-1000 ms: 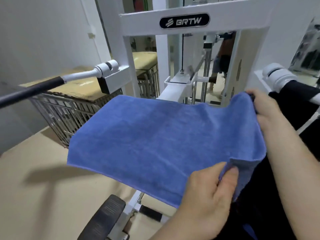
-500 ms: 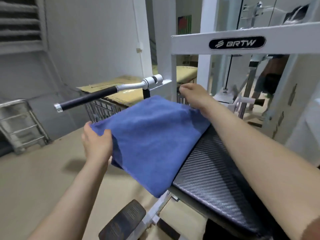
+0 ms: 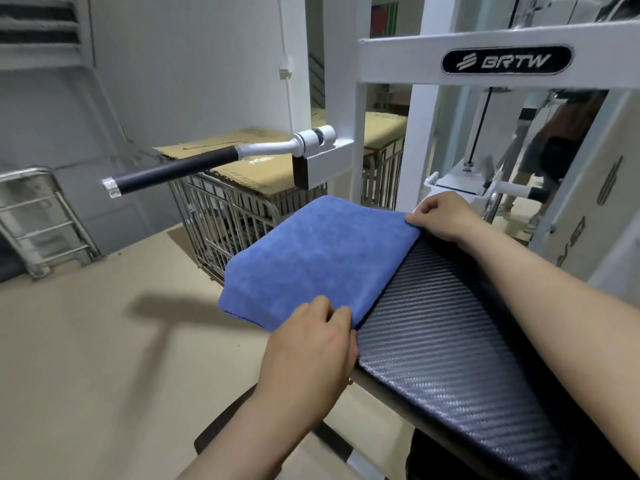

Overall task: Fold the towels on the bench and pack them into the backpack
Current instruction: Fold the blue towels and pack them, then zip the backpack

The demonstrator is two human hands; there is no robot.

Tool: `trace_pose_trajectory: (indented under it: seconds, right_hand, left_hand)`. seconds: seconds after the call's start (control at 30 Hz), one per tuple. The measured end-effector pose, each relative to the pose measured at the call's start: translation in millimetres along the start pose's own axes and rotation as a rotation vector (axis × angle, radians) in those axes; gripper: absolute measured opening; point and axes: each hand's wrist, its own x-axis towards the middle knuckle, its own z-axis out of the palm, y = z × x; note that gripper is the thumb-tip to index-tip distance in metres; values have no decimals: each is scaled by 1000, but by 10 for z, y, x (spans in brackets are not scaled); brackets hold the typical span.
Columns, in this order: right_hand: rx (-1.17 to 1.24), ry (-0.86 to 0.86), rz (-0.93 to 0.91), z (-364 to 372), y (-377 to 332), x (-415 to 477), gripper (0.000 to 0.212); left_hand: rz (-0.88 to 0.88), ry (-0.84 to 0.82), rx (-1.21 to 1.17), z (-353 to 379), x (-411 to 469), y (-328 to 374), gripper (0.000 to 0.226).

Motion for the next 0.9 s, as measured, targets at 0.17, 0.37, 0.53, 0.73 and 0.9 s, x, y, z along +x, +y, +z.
trace_pose_trajectory:
  seconds: [0.17, 0.37, 0.53, 0.73, 0.9]
  right_hand:
    - [352, 71, 6, -229, 87, -126, 13]
    - [-108, 165, 126, -972, 488, -384, 23]
    - [-706, -128, 191, -1450, 465, -701, 20]
    - [-441, -223, -253, -1000, 6, -672, 17]
    - [-499, -494, -494, -315, -509, -428, 50]
  left_hand:
    - [36, -87, -97, -102, 98, 61, 12]
    - [150, -473, -815, -310, 136, 821, 17]
    - [223, -789, -1003, -381, 121, 1306, 23]
    - [-11, -111, -274, -243, 565, 482, 24]
    - [-209, -311, -40, -97, 672, -63, 40]
